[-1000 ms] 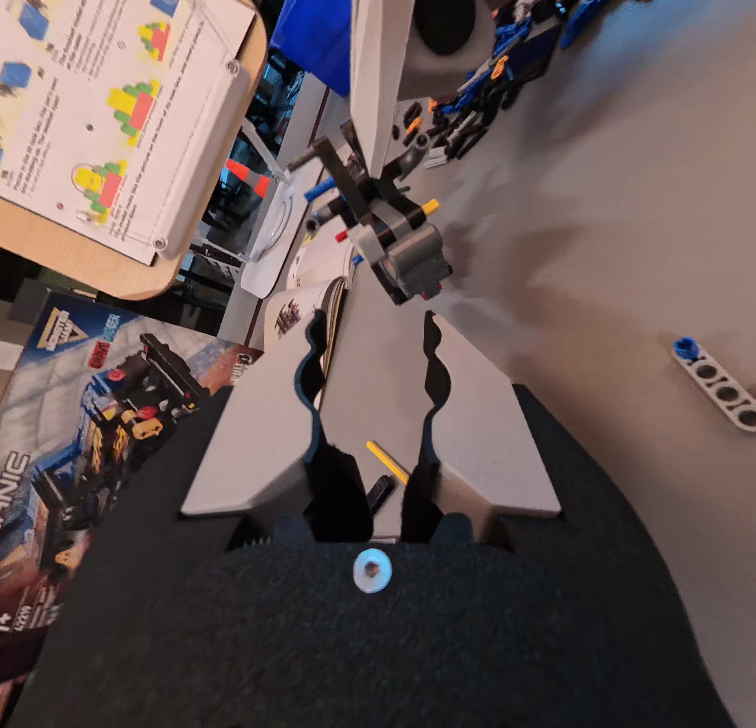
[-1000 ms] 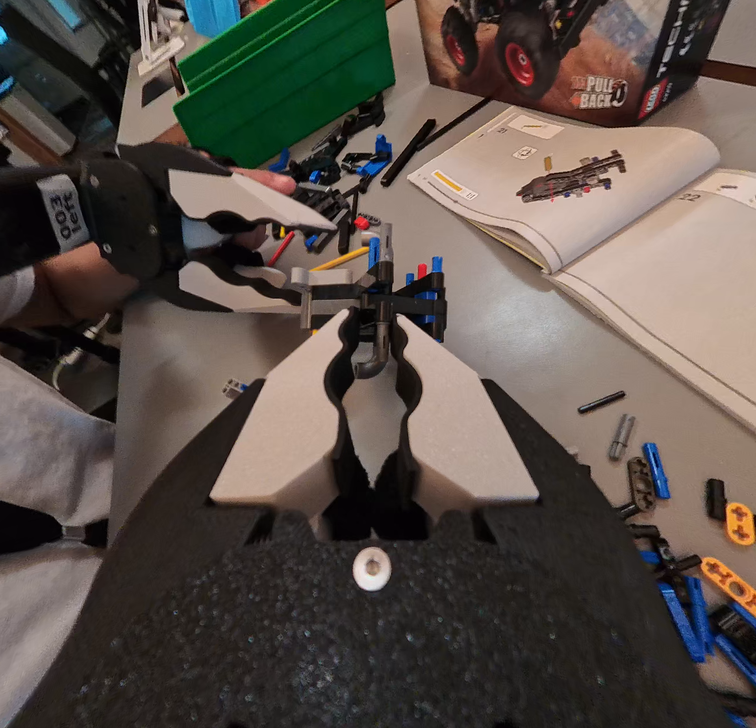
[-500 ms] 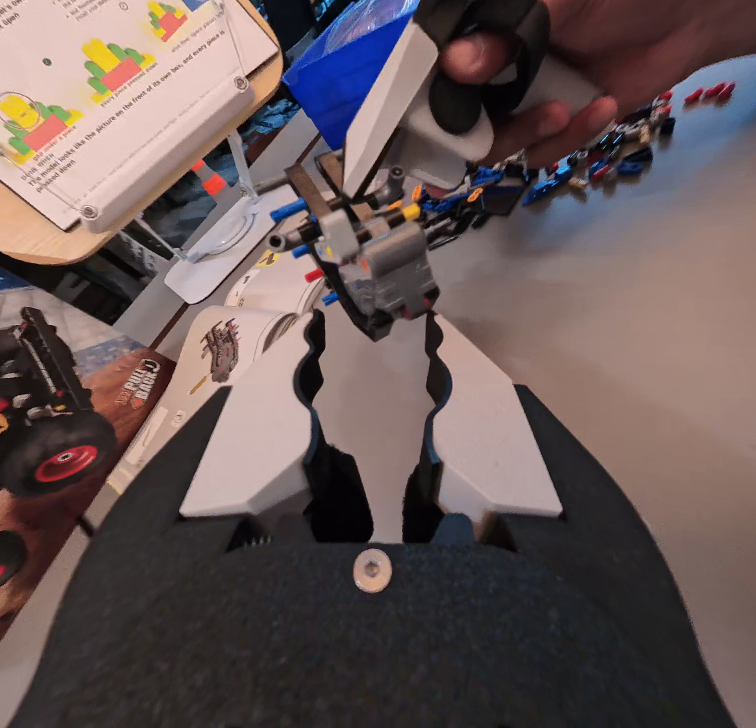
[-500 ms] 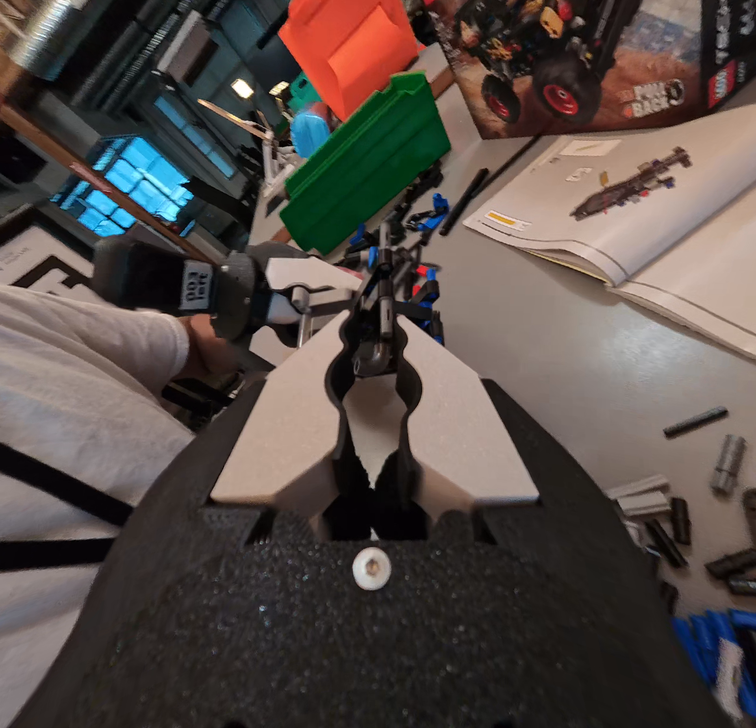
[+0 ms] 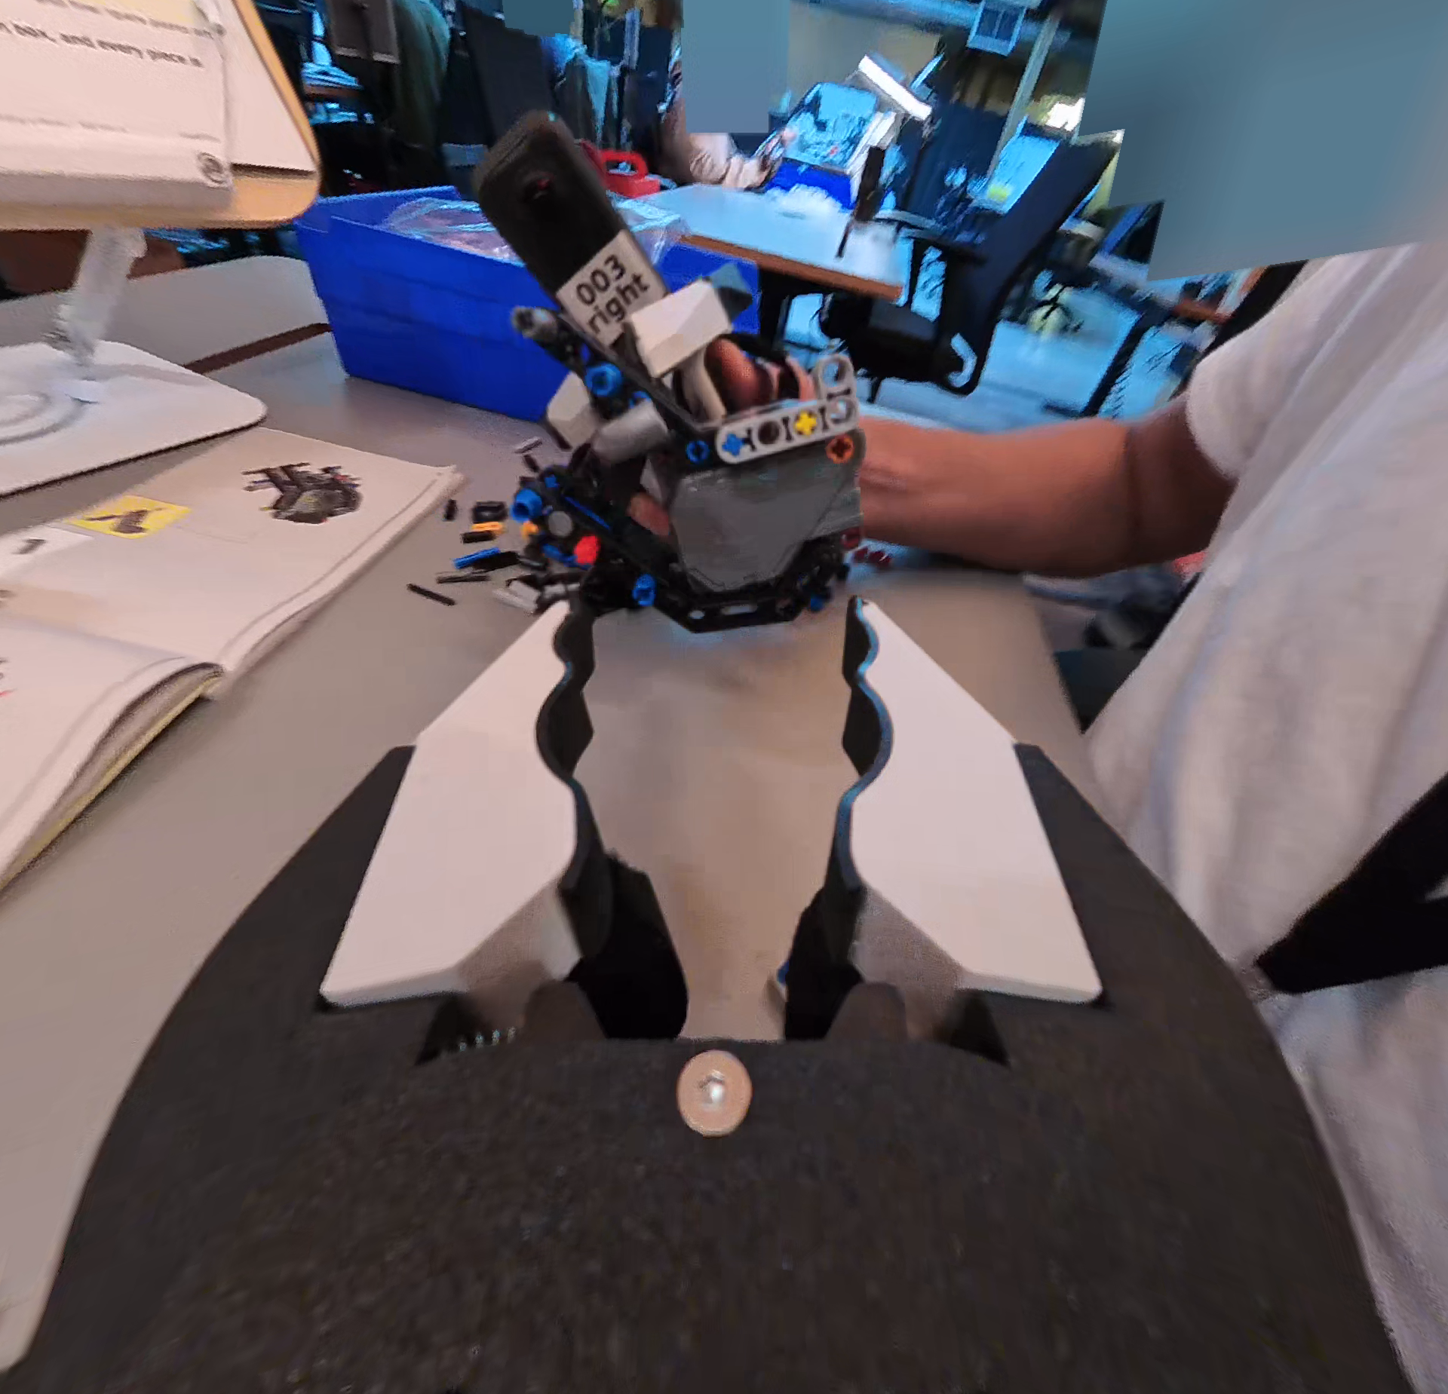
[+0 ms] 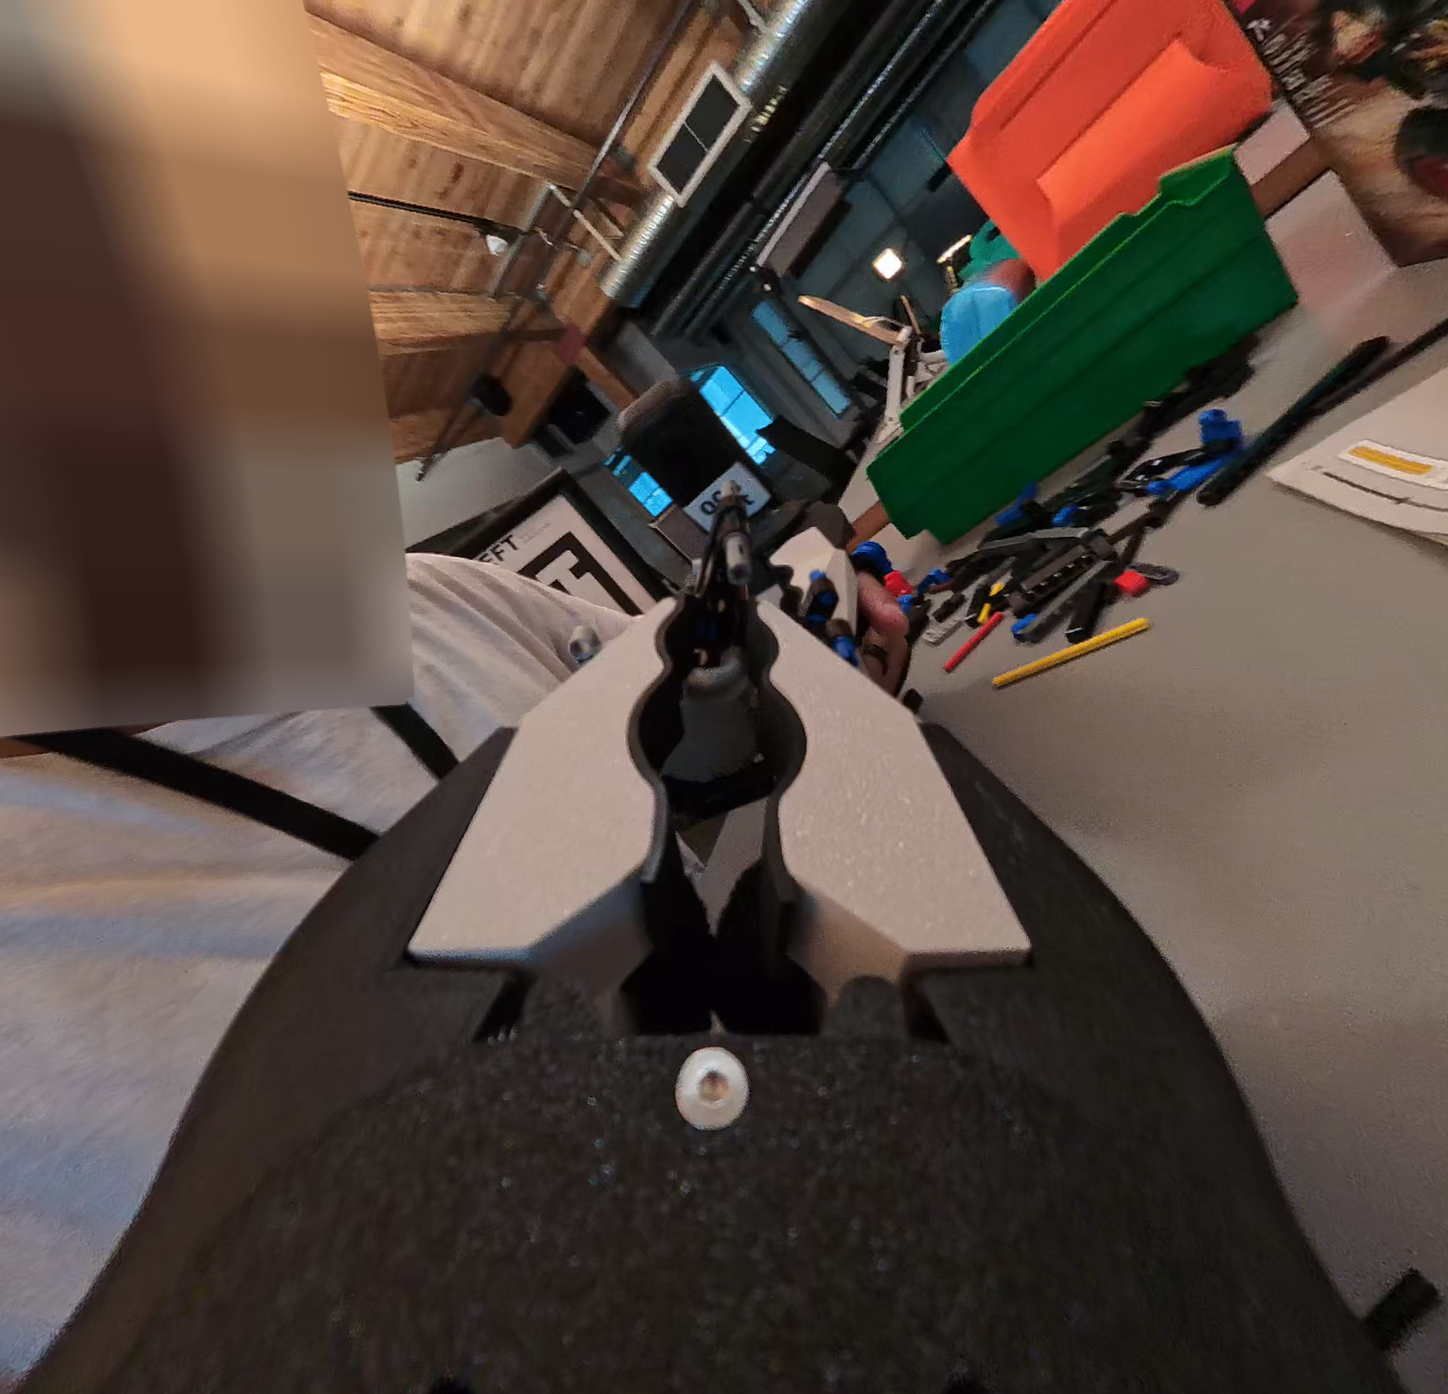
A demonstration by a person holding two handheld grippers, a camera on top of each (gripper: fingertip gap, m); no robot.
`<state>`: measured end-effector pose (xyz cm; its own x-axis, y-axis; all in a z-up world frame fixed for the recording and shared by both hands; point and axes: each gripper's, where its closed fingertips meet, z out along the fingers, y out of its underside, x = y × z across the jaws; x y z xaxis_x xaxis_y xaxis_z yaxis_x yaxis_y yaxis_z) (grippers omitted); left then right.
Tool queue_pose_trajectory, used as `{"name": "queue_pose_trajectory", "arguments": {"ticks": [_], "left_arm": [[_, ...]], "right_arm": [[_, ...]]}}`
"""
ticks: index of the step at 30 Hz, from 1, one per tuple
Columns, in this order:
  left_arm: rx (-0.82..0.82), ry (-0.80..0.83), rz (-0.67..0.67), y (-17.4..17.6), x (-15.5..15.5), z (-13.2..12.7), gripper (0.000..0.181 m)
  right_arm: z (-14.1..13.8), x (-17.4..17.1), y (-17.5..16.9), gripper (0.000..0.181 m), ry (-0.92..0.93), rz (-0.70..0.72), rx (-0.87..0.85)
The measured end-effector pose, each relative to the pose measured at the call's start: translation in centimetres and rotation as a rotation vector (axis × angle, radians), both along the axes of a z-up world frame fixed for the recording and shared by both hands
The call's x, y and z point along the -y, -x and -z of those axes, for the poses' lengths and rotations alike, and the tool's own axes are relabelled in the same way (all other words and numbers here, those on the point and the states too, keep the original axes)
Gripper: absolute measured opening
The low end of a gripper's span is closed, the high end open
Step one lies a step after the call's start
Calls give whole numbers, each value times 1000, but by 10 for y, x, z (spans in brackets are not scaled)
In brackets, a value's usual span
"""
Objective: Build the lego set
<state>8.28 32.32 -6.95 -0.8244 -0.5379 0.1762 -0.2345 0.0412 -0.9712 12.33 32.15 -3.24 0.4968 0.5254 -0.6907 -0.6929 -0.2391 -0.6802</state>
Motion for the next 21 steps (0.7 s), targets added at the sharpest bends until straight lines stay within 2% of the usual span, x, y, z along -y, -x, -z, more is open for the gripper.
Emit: {"name": "queue_pose_trajectory", "arguments": {"ticks": [3,5,7,10,15,17,21], "left_arm": [[-49,62,-6,-2,0,-4,70],[-70,12,-56,-10,-3,8,77],[-87,-27,-78,-15,-7,18,73],[-110,-31,-90,-18,-11,21,68],[-43,-176,-179,-26,-25,30,67],[-14,-241,-196,-28,-28,34,67],[85,-305,-173,-21,-23,30,53]], "right_arm": [[10,-6,2,7,45,-5,20],[25,-13,5,6,109,12,83],[37,-17,5,6,158,33,142],[40,-18,2,6,177,48,151],[60,-22,-12,6,306,134,157],[61,-21,-10,6,311,116,143],[67,-21,-11,6,344,114,130]]}}
